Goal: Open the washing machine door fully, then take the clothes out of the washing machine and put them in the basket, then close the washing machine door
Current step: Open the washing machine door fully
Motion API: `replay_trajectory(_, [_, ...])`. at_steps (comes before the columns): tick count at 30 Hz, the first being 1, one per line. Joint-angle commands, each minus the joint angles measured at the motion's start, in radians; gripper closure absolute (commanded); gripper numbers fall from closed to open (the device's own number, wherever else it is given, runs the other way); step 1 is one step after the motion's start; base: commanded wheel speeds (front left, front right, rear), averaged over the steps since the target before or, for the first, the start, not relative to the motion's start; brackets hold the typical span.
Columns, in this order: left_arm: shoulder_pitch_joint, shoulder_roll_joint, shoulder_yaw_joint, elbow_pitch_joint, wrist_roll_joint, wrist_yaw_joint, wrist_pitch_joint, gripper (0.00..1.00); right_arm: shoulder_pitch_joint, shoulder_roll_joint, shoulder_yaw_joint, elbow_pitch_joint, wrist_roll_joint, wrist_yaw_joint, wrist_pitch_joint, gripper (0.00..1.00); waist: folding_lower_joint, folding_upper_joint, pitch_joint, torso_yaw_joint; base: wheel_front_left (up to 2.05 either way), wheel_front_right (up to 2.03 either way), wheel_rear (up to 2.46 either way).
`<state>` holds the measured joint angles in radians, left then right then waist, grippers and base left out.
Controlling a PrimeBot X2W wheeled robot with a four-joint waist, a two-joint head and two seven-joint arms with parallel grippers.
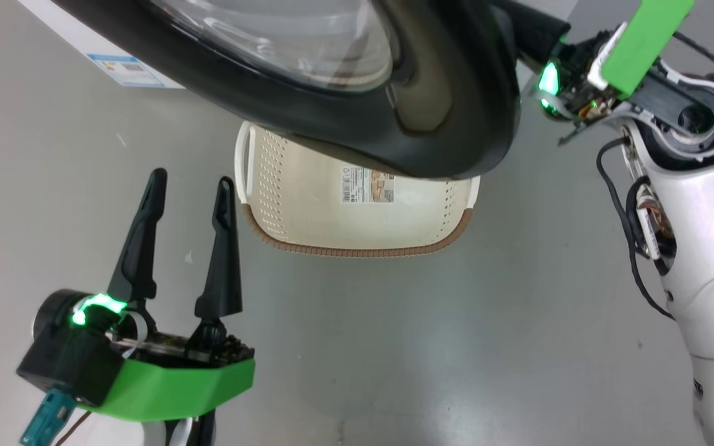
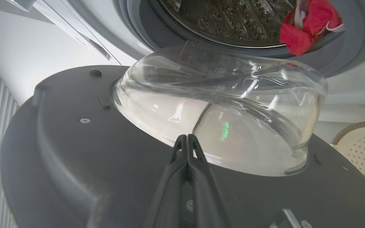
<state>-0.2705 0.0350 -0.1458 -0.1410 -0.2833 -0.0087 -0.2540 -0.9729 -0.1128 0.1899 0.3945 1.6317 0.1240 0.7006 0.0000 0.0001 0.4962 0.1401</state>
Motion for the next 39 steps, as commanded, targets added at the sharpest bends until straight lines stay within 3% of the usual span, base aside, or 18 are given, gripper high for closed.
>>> replay_trajectory(1, [0.009, 0.015, 0.030, -0.019, 0.004, 0.000, -0.008, 0.00, 0.025, 0.018, 0.020, -0.036, 0.005, 0.007, 0.010, 1.00, 0.0000, -0.0001, -0.010, 0.002, 0.00, 0.00, 0.00])
replay_trajectory(22, [0.070, 0.015, 0.024, 0.009, -0.014, 0.021, -0.008, 0.00, 0.267, -0.089, 0.183, -0.226, 0.068, 0.007, -0.068, 1.00, 0.0000, -0.0001, -0.147, 0.062, 0.00, 0.00, 0.00])
replay_trajectory(39, [0.129, 0.015, 0.008, 0.080, -0.042, 0.048, -0.008, 0.00, 0.363, -0.247, 0.419, -0.323, 0.250, 0.007, -0.268, 1.00, 0.0000, -0.0001, -0.246, 0.154, 0.00, 0.00, 0.00])
